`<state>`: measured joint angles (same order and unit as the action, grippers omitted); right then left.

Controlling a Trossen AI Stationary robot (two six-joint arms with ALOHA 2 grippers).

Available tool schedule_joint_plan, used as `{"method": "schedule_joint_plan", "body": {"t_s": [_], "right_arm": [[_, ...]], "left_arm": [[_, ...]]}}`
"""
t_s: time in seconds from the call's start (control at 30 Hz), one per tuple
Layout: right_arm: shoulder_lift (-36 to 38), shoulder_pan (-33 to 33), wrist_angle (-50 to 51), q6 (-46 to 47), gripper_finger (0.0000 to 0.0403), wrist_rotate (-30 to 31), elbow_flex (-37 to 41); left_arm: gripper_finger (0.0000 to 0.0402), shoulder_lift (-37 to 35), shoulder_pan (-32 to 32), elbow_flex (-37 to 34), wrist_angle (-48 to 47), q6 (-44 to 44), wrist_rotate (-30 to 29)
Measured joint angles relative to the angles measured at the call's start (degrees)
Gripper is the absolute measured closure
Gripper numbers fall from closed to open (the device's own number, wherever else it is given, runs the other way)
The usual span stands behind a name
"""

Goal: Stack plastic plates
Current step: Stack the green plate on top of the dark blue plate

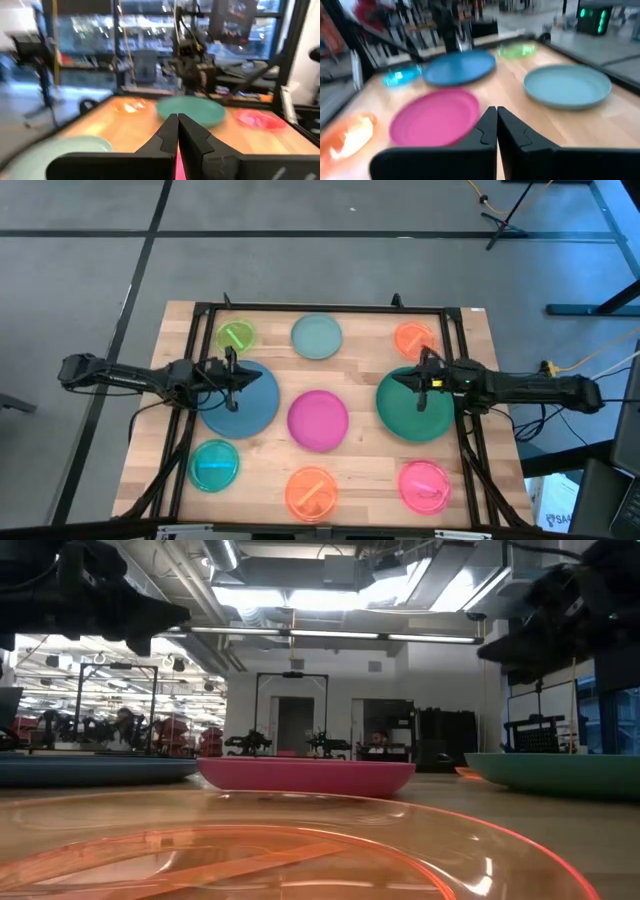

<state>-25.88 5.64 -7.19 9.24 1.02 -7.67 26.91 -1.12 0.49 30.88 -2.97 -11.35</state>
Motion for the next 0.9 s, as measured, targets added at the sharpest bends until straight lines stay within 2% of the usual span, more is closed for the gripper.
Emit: {"method": "schedule_joint_plan", "body": {"t_s": [0.23, 0.33, 0.5, 0.7, 0.8, 0.9], "right_arm": [[-14.8, 0.0, 1.6, -3.6, 0.0402, 0.6, -7.1], [-19.4, 0.0, 7.2, -3.3, 0.0389, 1.2, -11.1], [-25.6, 0.0, 15.5, -3.8, 0.0319, 1.4, -17.4], [-32.9, 0.0, 27.5, -11.2, 0.0227, 2.5, -26.0], [-38.1, 0.0, 32.0, -15.5, 0.0202, 2.9, -29.8], [-44.1, 0.0, 38.6, -18.7, 0.0195, 3.1, -33.8]], "left_arm": [[0.0396, 4.4, -2.7, 0.0, 2.4, -1.4, -3.6], [0.0396, 4.6, -2.9, 0.0, 3.1, -1.4, -3.6], [0.0396, 4.6, -2.9, 0.0, 3.2, -1.4, -4.2], [0.0396, 4.6, -2.9, 0.0, 3.5, -1.4, -4.2], [0.0396, 4.6, -2.9, 0.0, 3.5, -1.4, -4.2], [0.0396, 4.6, -2.9, 0.0, 3.5, -2.6, -4.2]]}}
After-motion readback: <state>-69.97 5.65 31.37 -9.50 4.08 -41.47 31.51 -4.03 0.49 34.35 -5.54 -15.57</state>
